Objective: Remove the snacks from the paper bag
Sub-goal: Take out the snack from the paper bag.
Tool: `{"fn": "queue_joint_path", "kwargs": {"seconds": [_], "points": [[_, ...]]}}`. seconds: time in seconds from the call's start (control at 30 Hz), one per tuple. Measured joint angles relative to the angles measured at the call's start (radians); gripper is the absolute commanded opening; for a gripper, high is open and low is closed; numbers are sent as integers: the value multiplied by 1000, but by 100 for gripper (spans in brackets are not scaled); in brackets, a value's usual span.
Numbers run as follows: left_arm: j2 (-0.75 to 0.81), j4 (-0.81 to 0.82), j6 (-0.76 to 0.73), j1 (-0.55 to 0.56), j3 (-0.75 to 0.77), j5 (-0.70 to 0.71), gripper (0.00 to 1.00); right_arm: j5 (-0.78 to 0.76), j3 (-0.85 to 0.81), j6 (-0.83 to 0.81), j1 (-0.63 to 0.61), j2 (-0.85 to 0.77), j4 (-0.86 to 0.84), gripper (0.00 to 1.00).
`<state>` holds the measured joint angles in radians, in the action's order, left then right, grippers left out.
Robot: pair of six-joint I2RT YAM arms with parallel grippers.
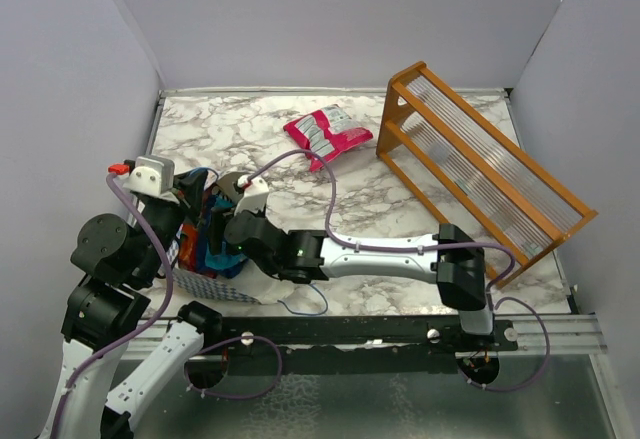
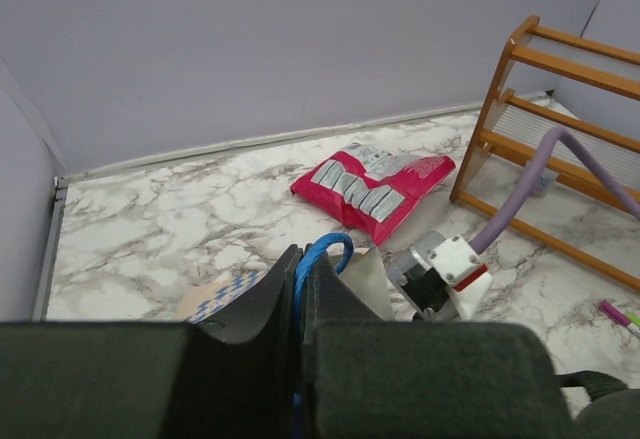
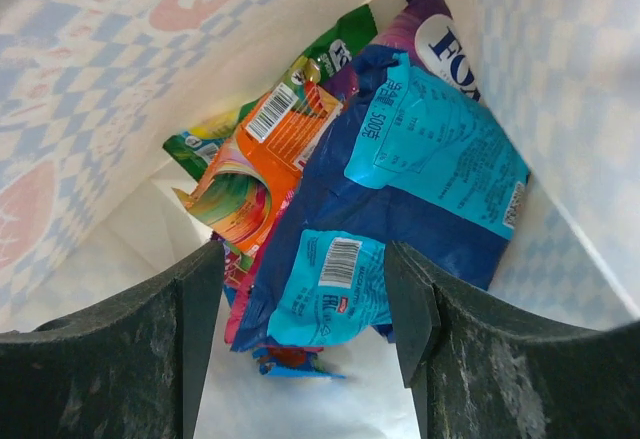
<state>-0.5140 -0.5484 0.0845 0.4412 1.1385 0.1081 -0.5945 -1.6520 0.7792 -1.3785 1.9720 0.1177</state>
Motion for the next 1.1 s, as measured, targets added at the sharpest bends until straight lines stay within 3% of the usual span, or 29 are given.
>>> {"fn": "queue_joint_path", "kwargs": {"seconds": [0.27, 0.5, 0.67, 0.83, 1.1], "points": [[0, 1, 17, 0, 0, -20, 0, 15, -56, 56, 35, 126, 22, 75], [1, 1, 26, 0, -1, -35, 0, 16, -145, 86, 64, 218, 56, 74], [4, 5, 34, 0, -8, -38, 0, 16, -220, 92, 65, 275, 78, 56], [10, 4, 36, 0, -14, -37, 0, 13, -254, 85, 70, 296, 110, 29], [18, 6, 37, 0, -19, -32, 0, 24, -177, 35, 72, 245, 90, 8]]}}
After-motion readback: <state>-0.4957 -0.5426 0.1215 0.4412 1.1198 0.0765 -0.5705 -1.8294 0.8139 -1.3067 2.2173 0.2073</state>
